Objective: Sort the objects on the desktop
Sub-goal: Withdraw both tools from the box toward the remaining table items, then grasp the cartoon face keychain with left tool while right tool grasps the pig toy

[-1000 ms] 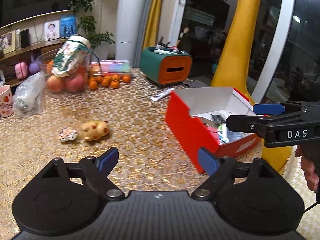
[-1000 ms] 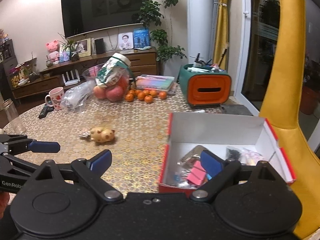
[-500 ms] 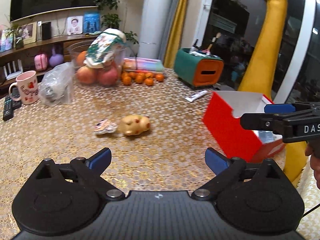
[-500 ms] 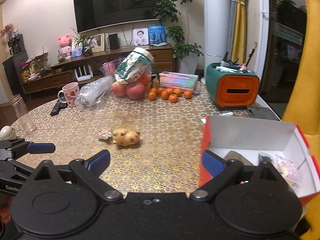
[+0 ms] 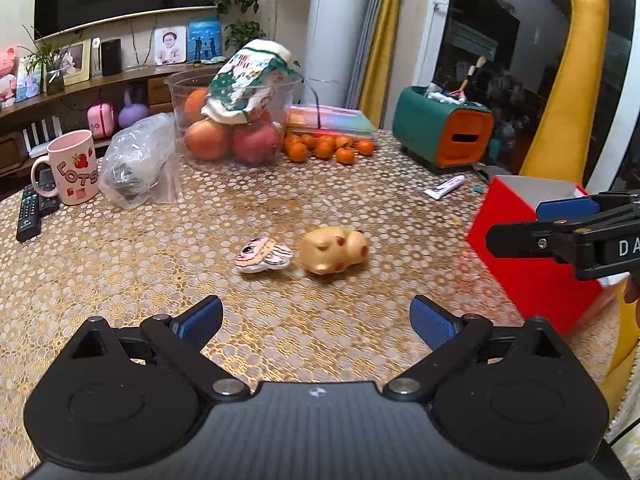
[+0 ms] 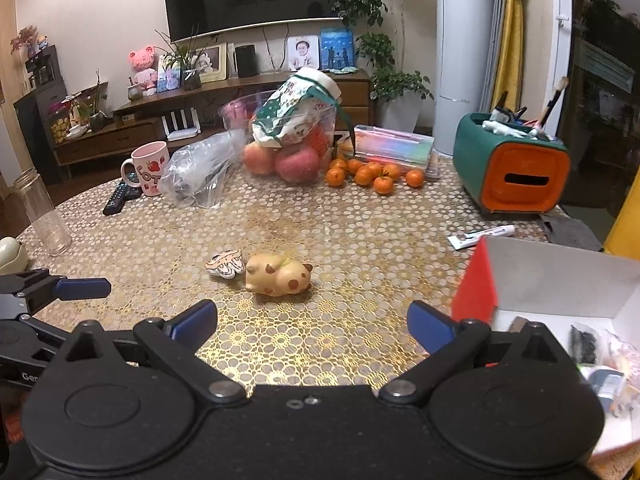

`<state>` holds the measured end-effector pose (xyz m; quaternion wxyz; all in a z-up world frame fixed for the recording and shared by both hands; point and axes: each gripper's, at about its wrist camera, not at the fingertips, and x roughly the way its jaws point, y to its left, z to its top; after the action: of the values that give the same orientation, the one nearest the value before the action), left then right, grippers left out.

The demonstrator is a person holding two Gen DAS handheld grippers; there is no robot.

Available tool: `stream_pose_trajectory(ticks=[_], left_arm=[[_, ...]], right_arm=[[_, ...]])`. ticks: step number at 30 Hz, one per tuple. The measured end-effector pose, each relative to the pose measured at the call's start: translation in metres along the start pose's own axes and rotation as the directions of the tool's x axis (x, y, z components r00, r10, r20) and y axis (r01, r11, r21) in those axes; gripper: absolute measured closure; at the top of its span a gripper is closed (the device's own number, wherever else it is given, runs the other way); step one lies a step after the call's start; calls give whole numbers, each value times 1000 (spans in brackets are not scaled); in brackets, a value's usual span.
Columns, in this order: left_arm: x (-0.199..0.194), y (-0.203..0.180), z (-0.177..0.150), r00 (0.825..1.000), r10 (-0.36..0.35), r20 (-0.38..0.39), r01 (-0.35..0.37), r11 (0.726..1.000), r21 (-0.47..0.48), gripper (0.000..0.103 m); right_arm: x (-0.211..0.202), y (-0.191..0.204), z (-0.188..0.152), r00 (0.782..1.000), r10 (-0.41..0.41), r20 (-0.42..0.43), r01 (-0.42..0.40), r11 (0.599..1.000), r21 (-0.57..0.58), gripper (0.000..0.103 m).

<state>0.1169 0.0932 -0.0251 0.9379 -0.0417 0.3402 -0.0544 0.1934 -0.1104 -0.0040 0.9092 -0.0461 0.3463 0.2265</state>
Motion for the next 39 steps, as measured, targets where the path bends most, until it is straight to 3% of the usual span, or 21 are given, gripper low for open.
stream_pose_trajectory(ticks=[17, 39], left_arm=[[79, 34, 9, 998, 59, -24, -59, 998, 29, 3], [139, 53, 18, 997, 72, -22, -73, 997, -14, 4]], right_arm=[[87, 7, 13, 997, 50, -56, -49, 999, 15, 2], [169, 17, 24, 990, 60, -129, -48, 994, 94, 4]])
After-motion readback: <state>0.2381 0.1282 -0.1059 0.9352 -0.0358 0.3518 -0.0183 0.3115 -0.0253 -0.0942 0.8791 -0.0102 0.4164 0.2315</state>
